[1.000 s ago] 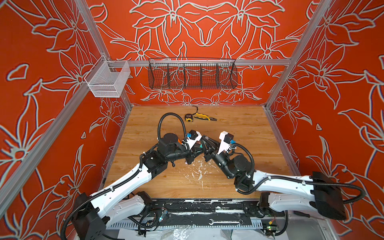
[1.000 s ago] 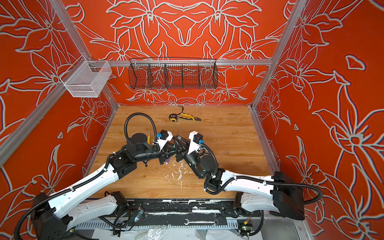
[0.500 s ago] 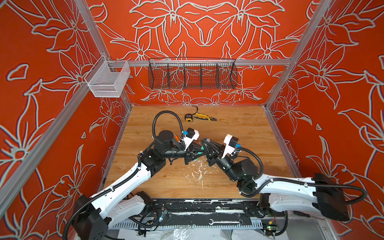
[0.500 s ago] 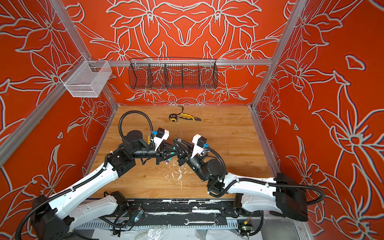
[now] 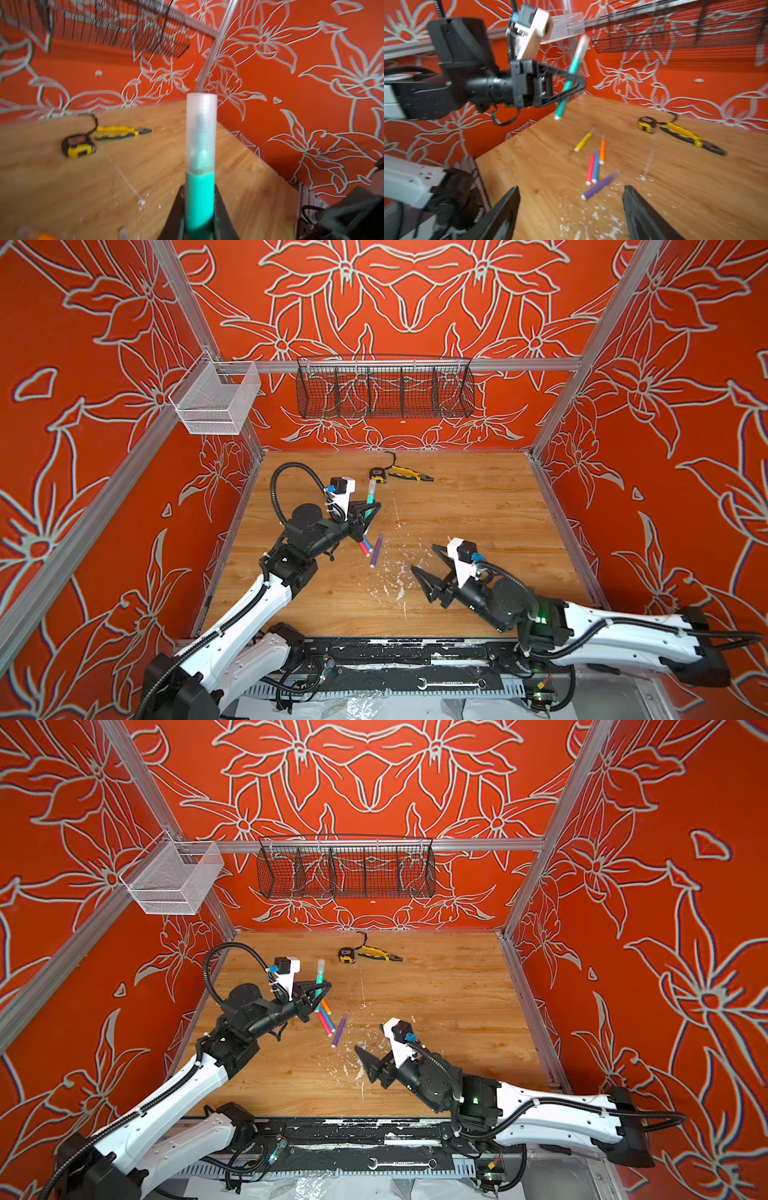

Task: Insert the pens into the pen caps
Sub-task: 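Open the right gripper and withdraw it from the capped teal marker, then lower the capped teal marker to the table and open the left gripper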

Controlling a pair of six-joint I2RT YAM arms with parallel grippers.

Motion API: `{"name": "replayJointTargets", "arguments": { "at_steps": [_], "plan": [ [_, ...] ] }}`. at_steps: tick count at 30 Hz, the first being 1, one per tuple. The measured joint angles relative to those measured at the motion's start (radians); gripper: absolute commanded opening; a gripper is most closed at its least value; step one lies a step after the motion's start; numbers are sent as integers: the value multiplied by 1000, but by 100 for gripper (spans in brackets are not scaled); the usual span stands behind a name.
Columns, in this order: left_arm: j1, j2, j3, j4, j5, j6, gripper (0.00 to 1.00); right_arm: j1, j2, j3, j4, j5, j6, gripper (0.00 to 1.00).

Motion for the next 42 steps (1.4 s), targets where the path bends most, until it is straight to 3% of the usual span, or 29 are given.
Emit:
{"name": "replayJointTargets", "arguments": {
  "at_steps": [3,6,11,15,22,33,39,42],
  "plan": [
    [-47,55,-51,-71,-79,-65,0,-80,-85,-16,-69,125,-47,93],
    [-111,115,-82,-122,-152,-119,0,-270,-155,-61,-124,185,-72,95],
    [-201,211,-91,-155,-242,-191,0,-651,-177,-153,-189,173,-42,92],
    [-243,313,-71,-166,-284,-230,0,-819,-129,-192,-198,106,17,88],
    [-307,541,61,-184,-311,-252,0,-848,-76,-284,-111,119,55,85],
    [-352,779,230,-245,-422,-251,0,-850,-335,-390,-77,73,71,85],
    [-352,815,288,-293,-489,-247,11,-850,-296,-391,-67,56,74,85],
    [-352,828,306,-311,-518,-244,25,-850,-220,-388,-58,39,74,85]
  ]
}}
